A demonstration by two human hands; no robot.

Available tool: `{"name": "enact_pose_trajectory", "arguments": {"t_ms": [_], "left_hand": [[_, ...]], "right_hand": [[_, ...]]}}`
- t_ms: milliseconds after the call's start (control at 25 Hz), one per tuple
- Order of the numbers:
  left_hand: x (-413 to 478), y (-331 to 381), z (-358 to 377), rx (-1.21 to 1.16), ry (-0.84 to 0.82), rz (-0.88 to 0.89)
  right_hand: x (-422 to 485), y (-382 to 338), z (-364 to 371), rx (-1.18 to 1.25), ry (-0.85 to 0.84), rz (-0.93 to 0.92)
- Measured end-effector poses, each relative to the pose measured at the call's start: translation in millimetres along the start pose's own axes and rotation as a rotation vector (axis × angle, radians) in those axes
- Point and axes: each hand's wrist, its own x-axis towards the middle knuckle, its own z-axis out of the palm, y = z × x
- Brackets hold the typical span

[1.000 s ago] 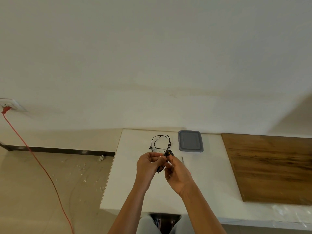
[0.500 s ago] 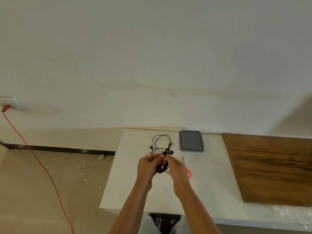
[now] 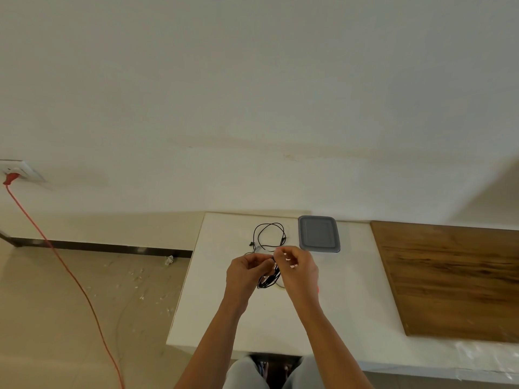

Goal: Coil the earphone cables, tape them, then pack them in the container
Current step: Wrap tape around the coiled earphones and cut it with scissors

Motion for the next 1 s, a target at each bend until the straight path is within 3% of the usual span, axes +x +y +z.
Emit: {"name": "enact_pose_trajectory", "arguments": {"t_ms": [200,520,800,1000], "left_hand": [[3.1,7.9,-3.0,0.189,-0.045,0.072],[8.0,13.0,-7.3,0.284,-0.059,0.06],[7.9,11.3,-8.3,0.321,-0.073,0.007],[8.4,12.2,-12.6,0.255,-0.037,-0.016]], "right_hand": [[18.2,-0.6,0.1,-0.143,-0.21,-0.01],[22.6,-2.7,-9.0,0.152,-0.313,0.054],[21.9,-0.2,-15.0,0.07,-0.388,-0.107],[14.8,1.4,-17.9,0.008,-0.279,-0.27]]}}
